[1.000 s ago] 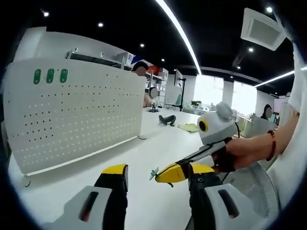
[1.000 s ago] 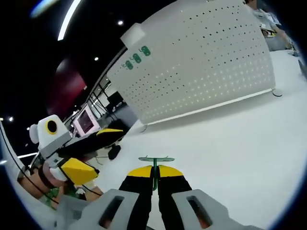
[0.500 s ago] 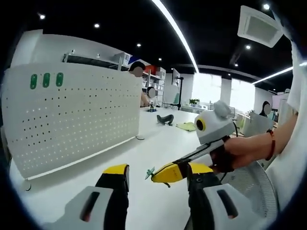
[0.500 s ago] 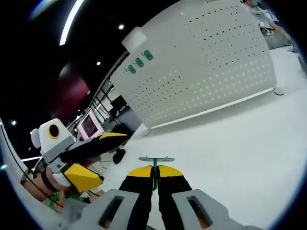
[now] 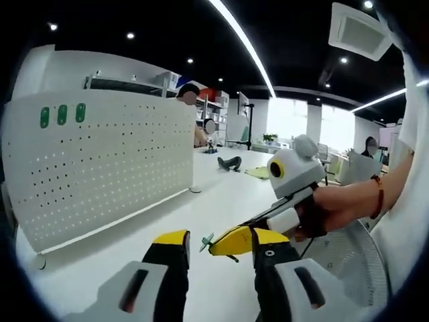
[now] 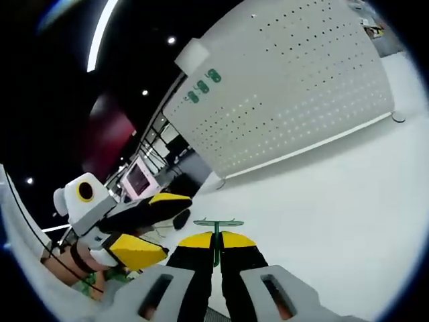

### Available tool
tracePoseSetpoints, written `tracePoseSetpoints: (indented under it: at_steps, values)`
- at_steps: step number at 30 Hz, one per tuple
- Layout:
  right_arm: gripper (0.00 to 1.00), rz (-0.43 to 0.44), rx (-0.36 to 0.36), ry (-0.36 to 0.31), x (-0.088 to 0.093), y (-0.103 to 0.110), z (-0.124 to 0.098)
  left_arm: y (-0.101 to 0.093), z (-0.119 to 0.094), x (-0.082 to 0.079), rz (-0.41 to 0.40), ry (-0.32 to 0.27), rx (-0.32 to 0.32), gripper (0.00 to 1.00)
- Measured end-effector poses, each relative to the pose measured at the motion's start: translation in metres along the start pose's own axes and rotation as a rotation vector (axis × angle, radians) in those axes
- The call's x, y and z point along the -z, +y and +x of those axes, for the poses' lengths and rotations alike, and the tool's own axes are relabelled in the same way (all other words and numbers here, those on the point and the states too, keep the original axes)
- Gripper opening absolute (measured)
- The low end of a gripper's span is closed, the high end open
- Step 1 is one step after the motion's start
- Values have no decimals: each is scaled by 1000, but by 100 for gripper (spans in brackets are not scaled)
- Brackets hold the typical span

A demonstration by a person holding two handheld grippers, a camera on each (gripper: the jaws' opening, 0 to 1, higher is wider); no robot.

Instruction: Insert the hook assembly into the mounting plate slot until the hook locks in place.

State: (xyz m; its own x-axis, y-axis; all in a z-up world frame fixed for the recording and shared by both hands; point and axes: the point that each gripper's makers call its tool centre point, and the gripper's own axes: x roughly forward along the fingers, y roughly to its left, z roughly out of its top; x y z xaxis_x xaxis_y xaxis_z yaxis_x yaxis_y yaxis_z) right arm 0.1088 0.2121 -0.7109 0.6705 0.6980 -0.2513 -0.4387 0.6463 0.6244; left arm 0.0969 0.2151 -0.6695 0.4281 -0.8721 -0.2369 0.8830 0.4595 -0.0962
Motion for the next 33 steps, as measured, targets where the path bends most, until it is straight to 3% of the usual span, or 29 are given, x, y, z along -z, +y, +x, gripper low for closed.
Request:
tracePoseSetpoints:
  at_steps: [5,9,18,25,33]
  values:
    - [2,40,-34,11,3,5,0,2,-2,0,11,-3,-3,25]
    - [2,67,-60,5,4,9,-1,3,-3,1,-2,-6,-4,25]
    - [2,140,-145,18,6,21,-2,3,-6,5,-13,-10,-4,11]
    - [2,272,-239,-5,1,28,-7,6,-9,2,-2,-24,-10,11]
    - [2,335,-309,-3,-1,35,-10,1,-11,-2,-8,-47,36,6]
